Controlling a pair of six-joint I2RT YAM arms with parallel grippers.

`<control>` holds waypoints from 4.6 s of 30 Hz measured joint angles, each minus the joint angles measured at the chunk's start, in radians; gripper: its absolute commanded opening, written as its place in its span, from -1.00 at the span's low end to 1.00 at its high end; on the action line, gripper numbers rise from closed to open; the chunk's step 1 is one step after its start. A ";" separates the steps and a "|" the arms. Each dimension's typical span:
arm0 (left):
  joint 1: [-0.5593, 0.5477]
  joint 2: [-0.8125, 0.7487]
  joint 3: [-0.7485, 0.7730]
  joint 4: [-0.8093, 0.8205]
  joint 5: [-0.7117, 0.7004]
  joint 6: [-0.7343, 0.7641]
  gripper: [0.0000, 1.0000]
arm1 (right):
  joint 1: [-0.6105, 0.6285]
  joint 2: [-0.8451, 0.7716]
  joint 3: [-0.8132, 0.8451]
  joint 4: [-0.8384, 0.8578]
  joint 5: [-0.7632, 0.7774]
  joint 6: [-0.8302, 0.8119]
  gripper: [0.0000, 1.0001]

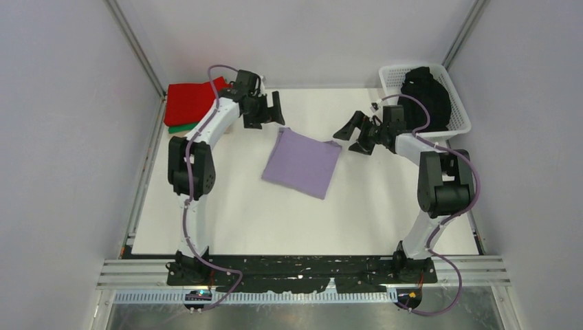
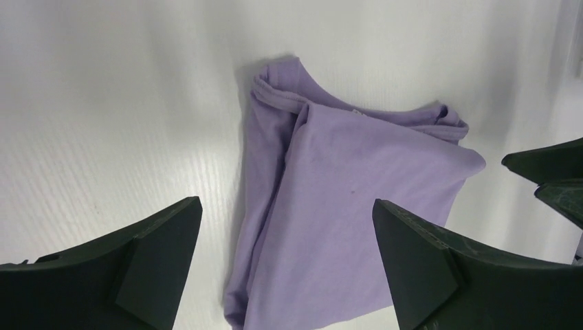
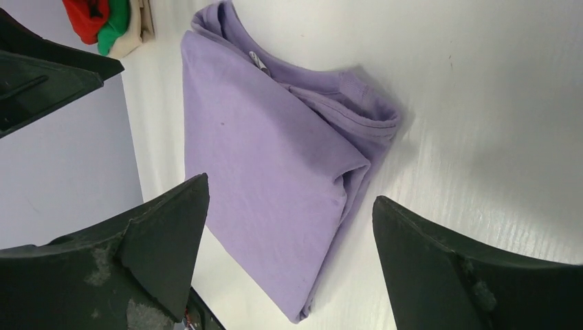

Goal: Fold and stack the t-shirts
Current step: Put the neatly folded tshirt into the corner of the board with the left arm

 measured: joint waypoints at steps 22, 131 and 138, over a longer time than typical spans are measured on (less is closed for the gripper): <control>0.004 0.076 -0.129 -0.017 0.162 0.106 0.99 | -0.002 -0.459 -0.289 -0.109 0.069 -0.098 0.91; 0.305 -0.021 0.475 -0.085 -0.354 0.414 -1.00 | -0.061 -0.828 -0.369 -0.250 0.594 -0.276 0.90; 0.403 0.053 0.507 -0.012 -0.285 0.414 -1.00 | -0.061 -0.792 -0.369 -0.253 0.618 -0.277 0.91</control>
